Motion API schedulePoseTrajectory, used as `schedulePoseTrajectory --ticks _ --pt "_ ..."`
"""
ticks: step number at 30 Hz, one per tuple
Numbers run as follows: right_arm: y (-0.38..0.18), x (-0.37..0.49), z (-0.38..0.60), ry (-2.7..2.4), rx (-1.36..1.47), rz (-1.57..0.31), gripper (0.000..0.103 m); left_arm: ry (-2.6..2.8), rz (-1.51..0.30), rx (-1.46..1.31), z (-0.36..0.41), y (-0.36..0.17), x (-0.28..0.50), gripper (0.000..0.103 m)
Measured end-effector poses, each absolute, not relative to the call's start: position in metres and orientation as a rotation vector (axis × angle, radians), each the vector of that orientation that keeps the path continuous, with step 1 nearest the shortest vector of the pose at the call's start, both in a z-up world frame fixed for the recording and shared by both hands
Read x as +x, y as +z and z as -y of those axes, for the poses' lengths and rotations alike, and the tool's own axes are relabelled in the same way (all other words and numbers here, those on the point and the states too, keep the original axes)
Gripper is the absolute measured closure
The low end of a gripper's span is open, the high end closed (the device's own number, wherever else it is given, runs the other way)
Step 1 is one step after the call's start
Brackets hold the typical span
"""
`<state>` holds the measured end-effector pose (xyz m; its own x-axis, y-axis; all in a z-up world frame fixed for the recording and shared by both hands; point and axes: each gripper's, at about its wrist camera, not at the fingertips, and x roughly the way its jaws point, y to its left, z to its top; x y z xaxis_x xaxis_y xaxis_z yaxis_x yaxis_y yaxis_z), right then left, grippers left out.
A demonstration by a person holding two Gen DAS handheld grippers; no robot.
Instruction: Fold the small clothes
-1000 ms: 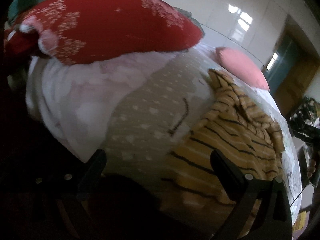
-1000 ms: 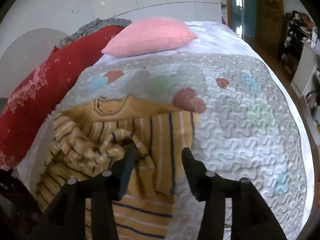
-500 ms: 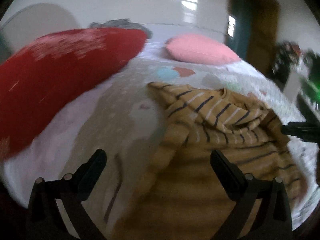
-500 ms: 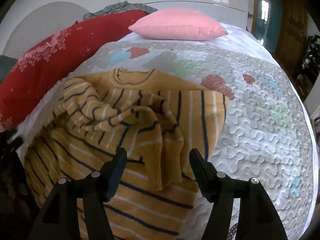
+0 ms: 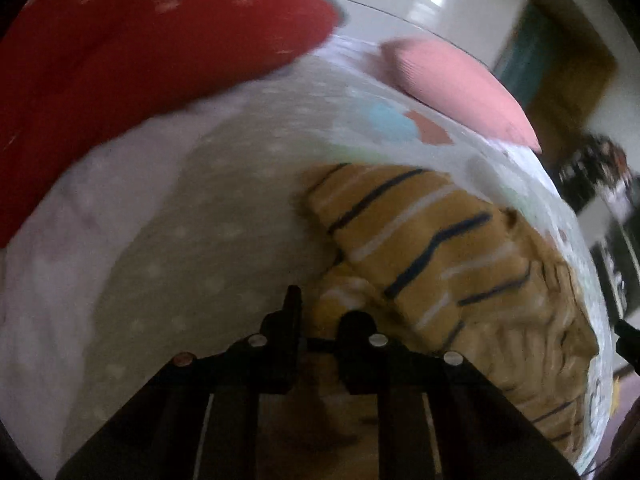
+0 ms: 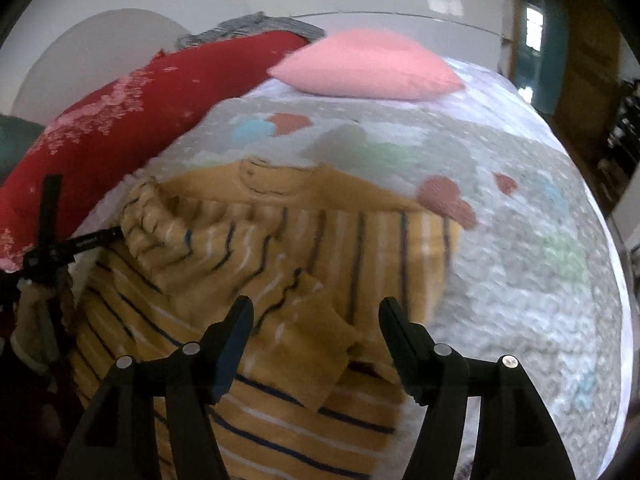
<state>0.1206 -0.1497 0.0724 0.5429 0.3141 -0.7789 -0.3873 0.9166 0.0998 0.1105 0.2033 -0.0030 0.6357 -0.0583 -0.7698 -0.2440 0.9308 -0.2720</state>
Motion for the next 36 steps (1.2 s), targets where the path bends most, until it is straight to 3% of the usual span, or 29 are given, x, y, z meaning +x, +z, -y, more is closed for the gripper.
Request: schedulePoseTrajectory --ticks 1,16,18,20,21,22,23,32,36 --pt "0.074 0.122 0.137 0.449 -0.094 -0.898 0.031 0.110 -0.879 -0.408 -0.209 -0.009 0.103 0.078" --pt "0.022 0.099 -0.038 0.694 -0.539 -0.866 0.032 0.053 -0.811 -0.492 -0.224 -0.027 0.086 0.072" --pt "0.006 0.102 -0.049 0.665 -0.635 -0.866 0.041 0.049 -0.807 -0.496 -0.225 -0.027 0.085 0.072" --pt "-0.013 0.106 -0.055 0.637 -0.721 -0.897 0.064 0.051 -0.807 -0.490 -0.225 -0.027 0.084 0.072" --pt "-0.014 0.105 -0.054 0.630 -0.727 -0.892 0.071 0.055 -0.806 -0.482 -0.224 -0.026 0.083 0.072" --pt "-0.009 0.107 -0.052 0.625 -0.711 -0.896 0.090 0.056 -0.805 -0.478 -0.224 -0.026 0.083 0.072" --pt "-0.003 0.108 -0.049 0.626 -0.676 -0.910 0.095 0.057 -0.804 -0.477 -0.224 -0.026 0.083 0.072" --pt "0.114 0.117 0.006 0.889 -0.030 -1.062 0.098 0.046 -0.799 -0.497 -0.225 -0.026 0.083 0.071" --pt "0.171 0.127 0.033 0.998 0.162 -0.987 0.098 0.045 -0.798 -0.497 -0.226 -0.026 0.083 0.070"
